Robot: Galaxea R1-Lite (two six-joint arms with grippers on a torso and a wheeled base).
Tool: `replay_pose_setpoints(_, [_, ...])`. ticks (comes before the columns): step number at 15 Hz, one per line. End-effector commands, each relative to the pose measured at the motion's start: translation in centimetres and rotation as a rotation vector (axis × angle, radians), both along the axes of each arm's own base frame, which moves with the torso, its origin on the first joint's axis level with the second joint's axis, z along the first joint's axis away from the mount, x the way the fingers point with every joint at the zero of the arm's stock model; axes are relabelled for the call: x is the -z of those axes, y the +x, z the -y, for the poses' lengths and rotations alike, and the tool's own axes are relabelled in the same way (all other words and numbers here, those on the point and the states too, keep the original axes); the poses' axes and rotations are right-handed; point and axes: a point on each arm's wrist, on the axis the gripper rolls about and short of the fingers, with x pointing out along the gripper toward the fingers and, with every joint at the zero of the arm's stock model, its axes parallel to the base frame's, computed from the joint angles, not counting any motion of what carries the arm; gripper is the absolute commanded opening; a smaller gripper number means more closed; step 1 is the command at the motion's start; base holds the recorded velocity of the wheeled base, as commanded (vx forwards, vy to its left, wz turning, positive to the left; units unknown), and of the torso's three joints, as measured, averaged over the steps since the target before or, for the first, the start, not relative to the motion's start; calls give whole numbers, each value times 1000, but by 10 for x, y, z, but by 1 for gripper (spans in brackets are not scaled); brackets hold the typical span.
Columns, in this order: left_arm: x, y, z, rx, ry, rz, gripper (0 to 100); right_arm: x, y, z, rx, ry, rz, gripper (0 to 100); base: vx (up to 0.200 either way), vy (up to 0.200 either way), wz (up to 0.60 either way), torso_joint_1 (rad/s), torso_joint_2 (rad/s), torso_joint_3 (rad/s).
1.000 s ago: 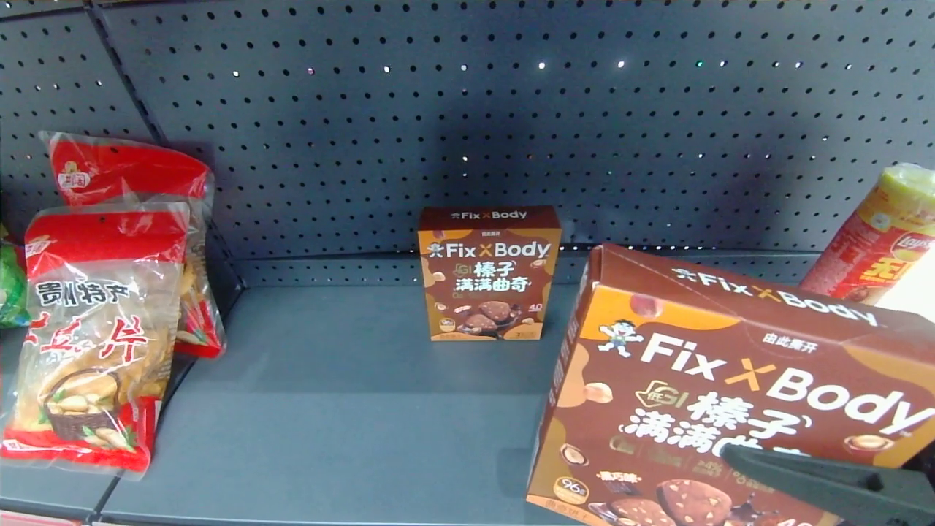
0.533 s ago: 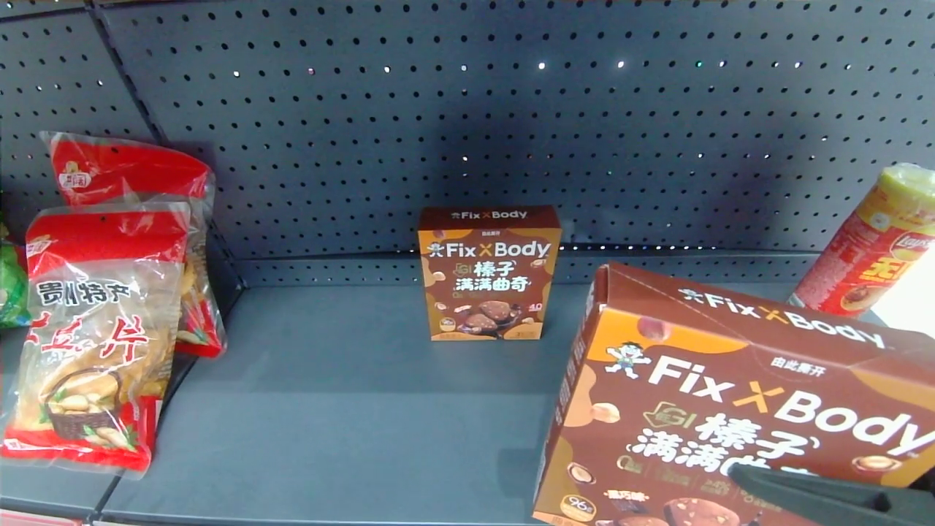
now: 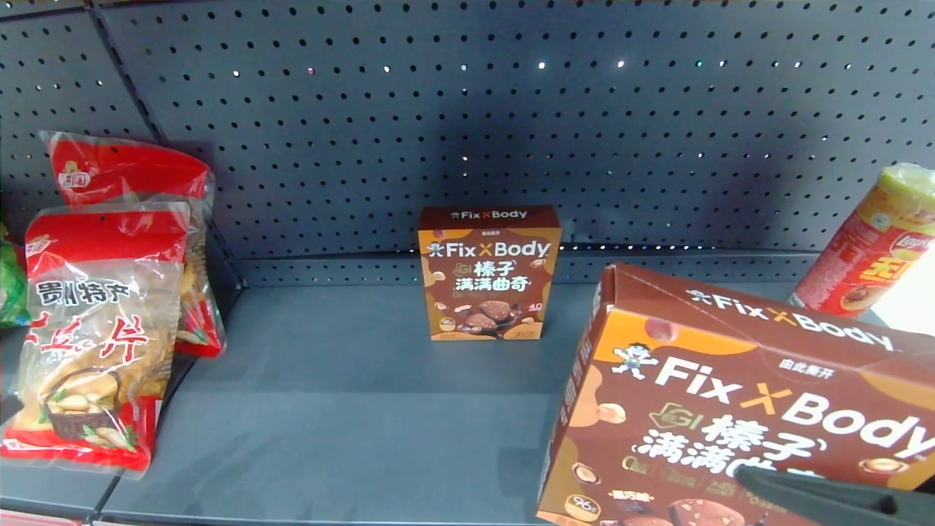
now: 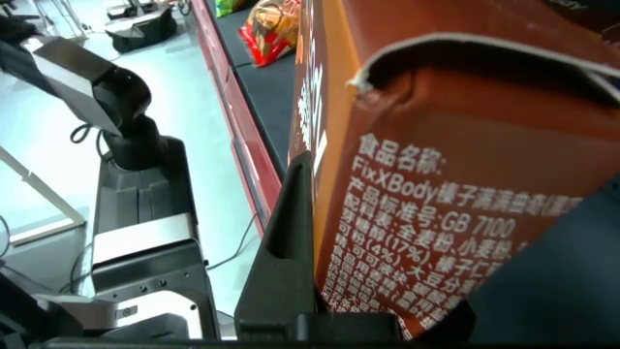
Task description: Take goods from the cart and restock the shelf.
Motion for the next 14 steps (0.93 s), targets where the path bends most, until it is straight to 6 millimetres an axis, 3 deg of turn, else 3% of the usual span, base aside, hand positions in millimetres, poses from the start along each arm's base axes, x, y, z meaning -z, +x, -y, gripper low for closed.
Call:
replay_pose_setpoints(1, [-11,44,23,39,46,-102,100,1,1,-1,0,-5,-5,0,0,0,0,0,0,0])
replay_pose_setpoints(2, [-11,45,25,67,58,-107,100,1,2,-2,2,-6,-6,0,0,0,0,0,0,0])
replay_pose_setpoints(6, [-12,85,32,69,73,-66,100,2,4,-3,2,-14,-14,0,0,0,0,0,0,0])
replay_pose_setpoints(8, [-7,119,20,25,106,10,100,3,5,-5,2,-18,-18,0,0,0,0,0,0,0])
replay_pose_setpoints(9, [-5,126,20,16,113,37,100,3,5,-5,0,-18,-18,0,0,0,0,0,0,0])
replay_pose_setpoints(12, [9,178,28,19,121,185,100,2,4,-4,-3,-14,-14,0,0,0,0,0,0,0])
replay_pose_setpoints(14, [10,181,31,59,126,174,100,2,3,-3,-6,-10,-11,0,0,0,0,0,0,0])
